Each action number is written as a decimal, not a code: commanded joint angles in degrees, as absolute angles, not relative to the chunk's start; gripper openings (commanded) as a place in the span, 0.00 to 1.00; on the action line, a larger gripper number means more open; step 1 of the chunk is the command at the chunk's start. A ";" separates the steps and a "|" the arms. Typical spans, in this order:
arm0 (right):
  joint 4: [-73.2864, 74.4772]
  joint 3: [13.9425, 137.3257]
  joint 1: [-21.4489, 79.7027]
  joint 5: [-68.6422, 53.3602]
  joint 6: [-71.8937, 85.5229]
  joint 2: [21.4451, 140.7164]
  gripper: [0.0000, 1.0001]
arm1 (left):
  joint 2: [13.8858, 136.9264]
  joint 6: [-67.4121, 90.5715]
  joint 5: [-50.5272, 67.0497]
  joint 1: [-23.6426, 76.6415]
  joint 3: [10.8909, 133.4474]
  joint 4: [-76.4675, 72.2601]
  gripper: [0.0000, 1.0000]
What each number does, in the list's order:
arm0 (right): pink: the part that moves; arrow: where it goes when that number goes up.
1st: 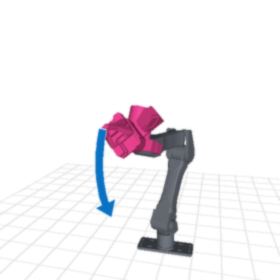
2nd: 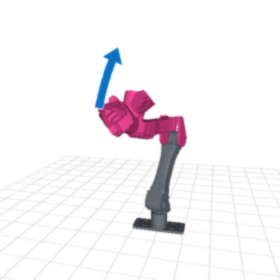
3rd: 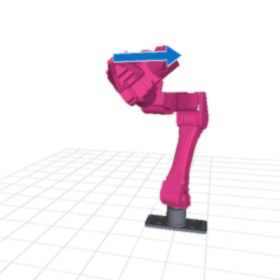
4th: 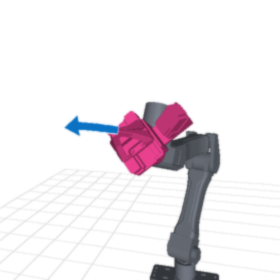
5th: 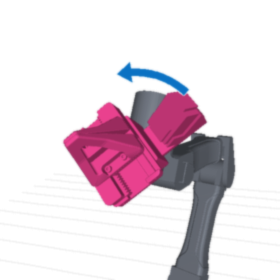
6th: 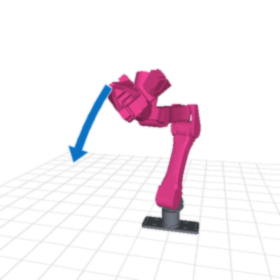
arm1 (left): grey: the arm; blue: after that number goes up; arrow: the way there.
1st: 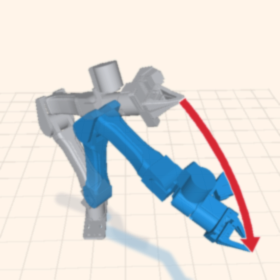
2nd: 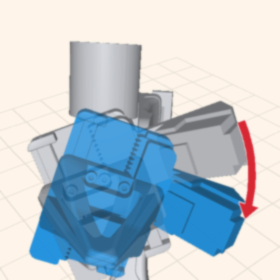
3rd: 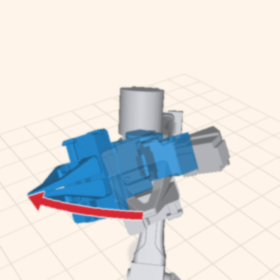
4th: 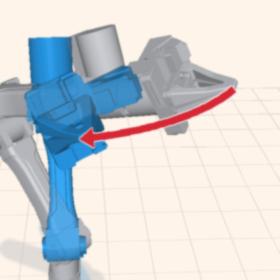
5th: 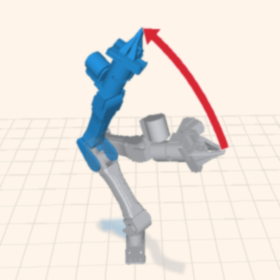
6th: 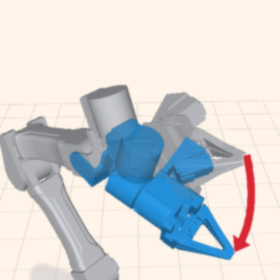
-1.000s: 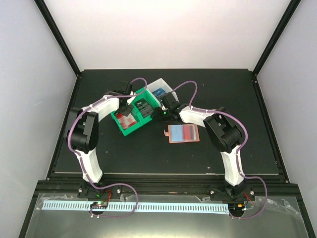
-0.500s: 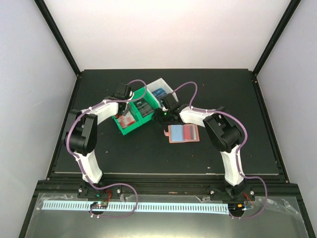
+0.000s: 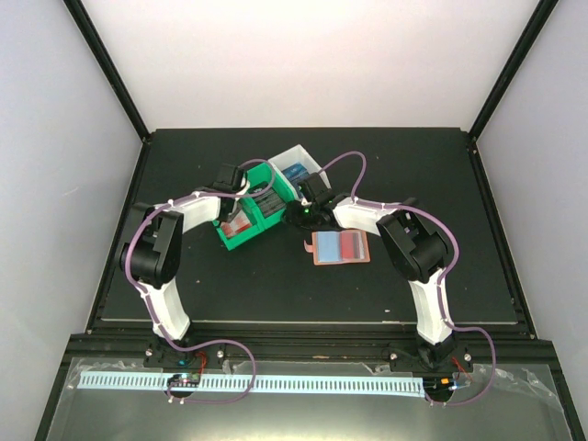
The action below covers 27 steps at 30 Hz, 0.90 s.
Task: Put the credit cards into the card holder
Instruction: Pick up the credit card from the storage box.
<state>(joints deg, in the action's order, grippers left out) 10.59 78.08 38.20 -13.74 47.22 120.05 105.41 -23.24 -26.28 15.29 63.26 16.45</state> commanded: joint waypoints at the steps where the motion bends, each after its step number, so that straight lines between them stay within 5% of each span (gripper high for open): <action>1: 15.36 76.72 37.88 -11.69 46.53 122.11 0.57 | 106.24 -24.72 -28.17 15.91 63.07 13.06 0.21; 4: 15.41 76.81 37.87 -11.62 46.45 122.05 0.57 | 106.18 -24.48 -27.29 15.91 63.47 13.36 0.17; 7: 15.49 76.85 37.86 -11.51 46.19 121.87 0.57 | 105.02 -24.23 -25.50 15.97 64.41 15.18 0.02; 22: 14.83 73.75 36.57 -23.01 36.96 103.50 0.66 | 88.66 -8.97 -12.44 17.50 72.80 45.15 0.02; 27: 11.37 66.93 36.36 -30.89 32.74 92.67 0.71 | 77.83 1.92 2.16 18.43 71.75 47.17 0.01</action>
<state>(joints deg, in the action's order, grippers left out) 13.98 71.79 36.58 -23.05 37.82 100.51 85.34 -8.47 -11.09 17.50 70.89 41.89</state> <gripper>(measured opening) 0.680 0.016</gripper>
